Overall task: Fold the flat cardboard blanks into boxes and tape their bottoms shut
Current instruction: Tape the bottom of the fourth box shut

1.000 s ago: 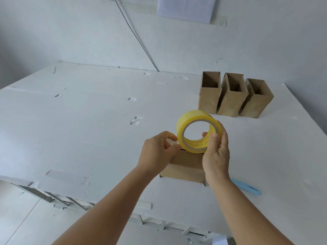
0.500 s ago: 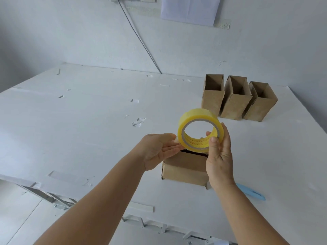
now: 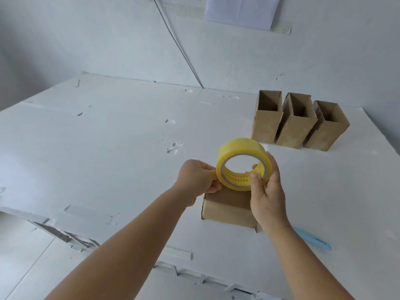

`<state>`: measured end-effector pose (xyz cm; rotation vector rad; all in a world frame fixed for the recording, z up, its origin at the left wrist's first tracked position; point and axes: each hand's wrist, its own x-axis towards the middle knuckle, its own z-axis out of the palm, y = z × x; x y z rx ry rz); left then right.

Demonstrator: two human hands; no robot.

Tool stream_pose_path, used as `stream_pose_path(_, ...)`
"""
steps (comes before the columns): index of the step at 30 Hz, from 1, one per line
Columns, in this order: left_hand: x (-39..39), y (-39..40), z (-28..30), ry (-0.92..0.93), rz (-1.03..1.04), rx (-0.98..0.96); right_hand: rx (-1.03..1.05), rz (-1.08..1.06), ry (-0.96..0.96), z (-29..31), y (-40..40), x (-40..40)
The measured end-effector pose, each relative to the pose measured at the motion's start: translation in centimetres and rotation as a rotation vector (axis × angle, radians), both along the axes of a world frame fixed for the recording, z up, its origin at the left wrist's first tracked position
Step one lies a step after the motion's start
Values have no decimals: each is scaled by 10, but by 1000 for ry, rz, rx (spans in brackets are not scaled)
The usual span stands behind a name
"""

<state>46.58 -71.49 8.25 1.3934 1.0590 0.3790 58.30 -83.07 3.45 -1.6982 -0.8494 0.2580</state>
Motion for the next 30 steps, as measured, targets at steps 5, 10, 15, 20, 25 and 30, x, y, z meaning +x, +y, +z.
stream_pose_path(5, 0, 0, -10, 67, 78, 174, -5, -71, -42, -4, 2, 1)
stream_pose_path(10, -15, 19, -12, -27, 258, 133, 30, -169, -88, -3, 2, 0)
stream_pose_path(15, -23, 18, -22, -58, 253, 130, 54, -172, -113, -1, 2, 0)
stream_pose_path(20, -23, 21, -33, -59, 227, 153, 66, -162, -161, -2, 2, -2)
stream_pose_path(25, -19, 19, -49, 16, 198, 180, 105, -151, -232, -5, 2, -3)
stream_pose_path(30, -16, 18, -61, 70, 159, 232, 110, -135, -274, -8, 3, -2)
